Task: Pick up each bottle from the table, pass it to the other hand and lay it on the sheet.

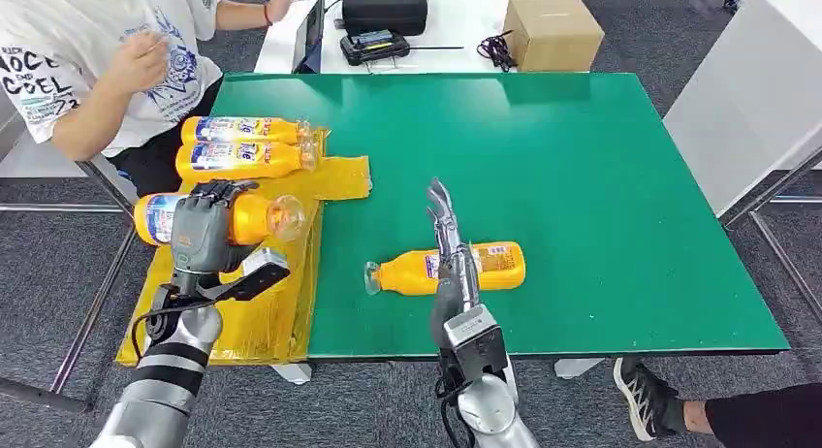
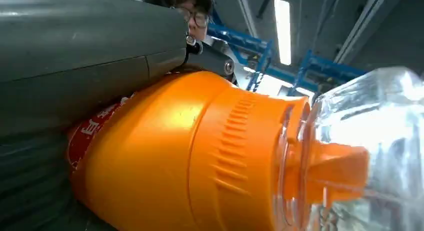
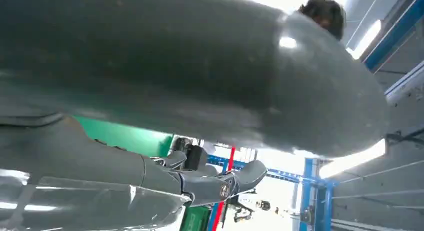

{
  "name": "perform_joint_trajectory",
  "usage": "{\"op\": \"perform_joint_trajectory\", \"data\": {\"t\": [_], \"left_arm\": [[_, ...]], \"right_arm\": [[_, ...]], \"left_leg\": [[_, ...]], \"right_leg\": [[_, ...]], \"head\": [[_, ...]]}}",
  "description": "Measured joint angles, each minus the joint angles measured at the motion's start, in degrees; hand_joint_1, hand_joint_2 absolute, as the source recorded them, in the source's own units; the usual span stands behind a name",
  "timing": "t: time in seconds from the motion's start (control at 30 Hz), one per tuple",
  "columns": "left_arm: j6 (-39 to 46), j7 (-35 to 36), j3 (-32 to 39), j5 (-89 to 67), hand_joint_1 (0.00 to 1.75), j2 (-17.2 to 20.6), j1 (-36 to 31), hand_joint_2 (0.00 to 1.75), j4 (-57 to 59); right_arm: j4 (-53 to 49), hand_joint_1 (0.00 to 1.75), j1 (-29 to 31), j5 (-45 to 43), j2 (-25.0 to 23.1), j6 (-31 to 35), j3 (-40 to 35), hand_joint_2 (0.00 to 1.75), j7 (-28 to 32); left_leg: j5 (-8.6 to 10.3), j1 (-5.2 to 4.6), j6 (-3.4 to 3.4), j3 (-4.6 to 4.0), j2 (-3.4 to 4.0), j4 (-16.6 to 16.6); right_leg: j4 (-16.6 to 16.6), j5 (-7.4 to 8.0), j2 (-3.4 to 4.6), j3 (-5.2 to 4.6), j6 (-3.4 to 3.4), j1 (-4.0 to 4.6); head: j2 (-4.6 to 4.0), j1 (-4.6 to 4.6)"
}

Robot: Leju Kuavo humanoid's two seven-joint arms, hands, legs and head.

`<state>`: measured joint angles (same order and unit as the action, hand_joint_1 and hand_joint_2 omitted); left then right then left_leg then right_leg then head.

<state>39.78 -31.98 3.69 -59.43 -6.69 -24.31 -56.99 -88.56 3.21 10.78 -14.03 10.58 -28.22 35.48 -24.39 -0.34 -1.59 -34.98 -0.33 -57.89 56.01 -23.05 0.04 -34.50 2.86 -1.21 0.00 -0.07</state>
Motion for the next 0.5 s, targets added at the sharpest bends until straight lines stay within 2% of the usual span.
{"op": "perform_joint_trajectory", "data": {"t": [0.1,0.23,0.37,0.5], "left_arm": [[0.3,1.4,0.8,-3.8,1.75,0.8,-1.4,1.75,3.4],[0.3,7.6,0.5,-15.2,1.75,2.6,-2.7,1.75,9.6],[0.1,9.2,0.4,-16.7,1.75,3.7,-4.0,1.75,15.4],[-3.4,8.9,0.3,-14.0,1.75,5.1,-5.2,1.75,21.1]], "right_arm": [[0.0,0.0,0.2,-0.5,0.0,-0.2,0.0,0.0,0.0],[0.1,0.0,0.5,-1.0,0.1,-1.3,-0.1,0.0,-0.3],[0.2,0.0,0.5,-0.9,0.3,-2.2,-0.1,0.0,-0.9],[0.9,0.0,0.5,-0.7,0.3,-3.1,-0.1,0.0,-1.1]], "left_leg": [[0.02,0.0,0.0,-0.02,-0.19,0.0],[0.01,0.0,0.0,-0.04,-0.1,0.0],[0.01,-0.01,0.0,-0.06,-0.16,0.0],[0.01,0.0,0.0,-0.06,-0.14,0.0]], "right_leg": [[0.0,-0.01,-0.05,0.03,0.0,0.0],[0.0,-0.01,-0.02,-0.01,0.0,-0.01],[0.0,-0.02,-0.03,-0.02,0.0,-0.01],[0.0,-0.02,-0.02,-0.03,0.0,0.0]], "head": [[0.0,0.02],[0.0,0.02],[0.0,0.02],[0.0,0.02]]}}
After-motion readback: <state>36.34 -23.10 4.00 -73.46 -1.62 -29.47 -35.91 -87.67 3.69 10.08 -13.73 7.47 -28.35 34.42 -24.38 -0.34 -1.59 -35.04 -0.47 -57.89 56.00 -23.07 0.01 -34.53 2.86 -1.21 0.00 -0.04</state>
